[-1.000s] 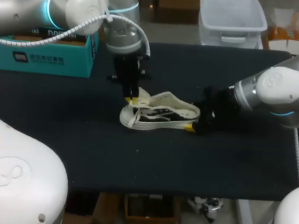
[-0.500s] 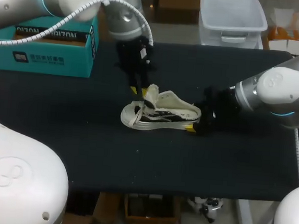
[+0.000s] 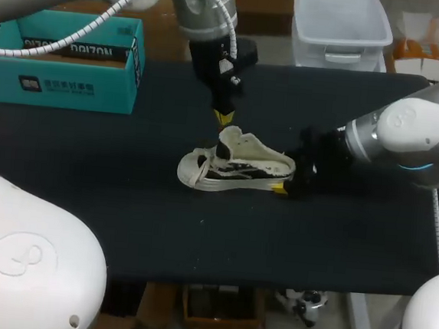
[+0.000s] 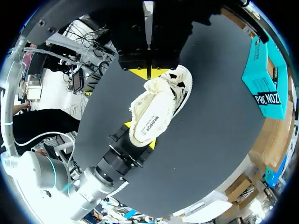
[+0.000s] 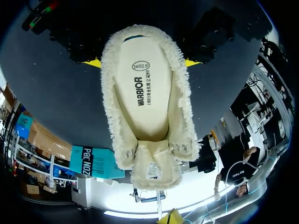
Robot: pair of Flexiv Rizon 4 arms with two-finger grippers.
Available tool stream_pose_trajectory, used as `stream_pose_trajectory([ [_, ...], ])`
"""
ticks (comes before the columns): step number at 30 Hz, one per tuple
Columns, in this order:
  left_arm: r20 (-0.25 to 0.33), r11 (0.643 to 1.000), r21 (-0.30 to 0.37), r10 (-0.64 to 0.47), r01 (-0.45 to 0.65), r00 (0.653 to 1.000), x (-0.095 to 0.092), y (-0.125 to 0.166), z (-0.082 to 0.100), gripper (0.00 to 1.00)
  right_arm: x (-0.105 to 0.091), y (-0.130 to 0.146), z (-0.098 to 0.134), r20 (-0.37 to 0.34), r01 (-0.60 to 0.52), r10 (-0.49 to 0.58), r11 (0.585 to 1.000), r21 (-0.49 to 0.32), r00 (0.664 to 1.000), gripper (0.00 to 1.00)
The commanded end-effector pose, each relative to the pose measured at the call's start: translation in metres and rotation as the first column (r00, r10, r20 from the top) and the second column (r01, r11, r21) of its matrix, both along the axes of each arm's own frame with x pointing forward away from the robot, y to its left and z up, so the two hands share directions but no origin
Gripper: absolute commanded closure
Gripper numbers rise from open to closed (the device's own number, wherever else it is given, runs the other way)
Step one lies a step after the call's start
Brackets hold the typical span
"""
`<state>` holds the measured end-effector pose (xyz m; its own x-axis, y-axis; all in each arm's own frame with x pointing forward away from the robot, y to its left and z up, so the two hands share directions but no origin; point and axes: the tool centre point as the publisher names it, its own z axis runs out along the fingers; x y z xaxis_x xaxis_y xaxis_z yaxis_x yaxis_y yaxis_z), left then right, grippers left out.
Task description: Open the shoe tongue, take the insole out of the shoe, put the insole back into the shoe, and pack the shoe into the shoebox
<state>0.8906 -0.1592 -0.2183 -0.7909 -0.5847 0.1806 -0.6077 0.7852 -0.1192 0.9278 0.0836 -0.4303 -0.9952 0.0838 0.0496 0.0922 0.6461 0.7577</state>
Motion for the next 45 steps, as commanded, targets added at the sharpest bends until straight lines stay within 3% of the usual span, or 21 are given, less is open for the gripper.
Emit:
stream_pose_trajectory([
  [1, 0.066, 0.836, 0.010, -0.548, 0.549, 0.834, 0.012, -0.017, 0.001, 1.00, -0.001, -0.002, -0.004, 0.001, 0.000, 0.000, 1.000, 0.002, 1.000, 1.00],
  [2, 0.071, 0.806, 0.025, -0.591, 0.591, 0.803, 0.012, -0.020, 0.001, 1.00, -0.001, -0.002, -0.004, 0.001, 0.000, 0.000, 1.000, 0.002, 1.000, 1.00],
  [3, 0.067, 0.727, 0.064, -0.686, 0.683, 0.724, 0.011, -0.028, -0.001, 1.00, -0.001, -0.002, -0.004, 0.001, 0.000, 0.000, 1.000, 0.002, 1.000, 1.00],
  [4, 0.071, 0.683, 0.078, -0.730, 0.726, 0.680, 0.011, -0.032, -0.003, 1.00, -0.001, -0.002, -0.004, 0.001, 0.000, 0.000, 1.000, 0.002, 1.000, 1.00],
  [5, 0.046, 0.669, 0.084, -0.743, 0.738, 0.668, 0.012, -0.038, -0.003, 1.00, -0.001, -0.002, -0.004, 0.001, 0.000, 0.000, 1.000, 0.002, 1.000, 1.00],
  [6, 0.024, 0.667, 0.091, -0.744, 0.739, 0.668, 0.014, -0.042, -0.003, 1.00, -0.001, -0.002, -0.004, 0.001, 0.000, 0.000, 1.000, 0.002, 1.000, 1.00],
  [19, 0.024, 0.667, 0.091, -0.744, 0.739, 0.668, 0.014, -0.042, -0.003, 1.00, -0.001, -0.002, -0.004, 0.001, 0.000, 0.000, 1.000, 0.002, 1.000, 1.00],
  [20, 0.011, 0.673, 0.082, -0.738, 0.735, 0.674, 0.019, -0.049, -0.011, 1.00, -0.001, -0.002, -0.004, 0.001, 0.000, 0.000, 1.000, 0.002, 1.000, 1.00],
  [22, 0.015, 0.670, 0.125, -0.739, 0.732, 0.674, 0.022, -0.058, -0.024, 1.00, -0.001, -0.002, -0.004, 0.001, 0.000, 0.000, 1.000, 0.002, 1.000, 1.00],
  [24, 0.013, 0.645, 0.125, -0.761, 0.754, 0.649, 0.024, -0.067, -0.042, 1.00, -0.001, -0.002, -0.004, 0.001, 0.000, 0.000, 1.000, 0.002, 1.000, 1.00],
  [28, 0.040, 0.617, 0.100, -0.787, 0.781, 0.616, 0.030, -0.075, -0.066, 1.00, -0.001, -0.002, -0.004, 0.001, 0.000, 0.000, 1.000, 0.002, 1.000, 1.00],
  [33, 0.067, 0.614, 0.066, -0.790, 0.787, 0.610, 0.035, -0.073, -0.086, 1.00, -0.001, -0.002, -0.004, 0.001, 0.000, 0.000, 1.000, 0.002, 1.000, 1.00],
  [40, 0.065, 0.574, 0.075, -0.819, 0.815, 0.571, 0.026, -0.067, -0.112, 1.00, -0.001, -0.002, -0.004, 0.001, 0.000, 0.000, 1.000, 0.002, 1.000, 1.00],
  [45, 0.047, 0.564, 0.076, -0.826, 0.823, 0.562, 0.018, -0.062, -0.132, 1.00, -0.001, -0.002, -0.004, 0.001, 0.000, 0.000, 1.000, 0.002, 1.000, 1.00],
])
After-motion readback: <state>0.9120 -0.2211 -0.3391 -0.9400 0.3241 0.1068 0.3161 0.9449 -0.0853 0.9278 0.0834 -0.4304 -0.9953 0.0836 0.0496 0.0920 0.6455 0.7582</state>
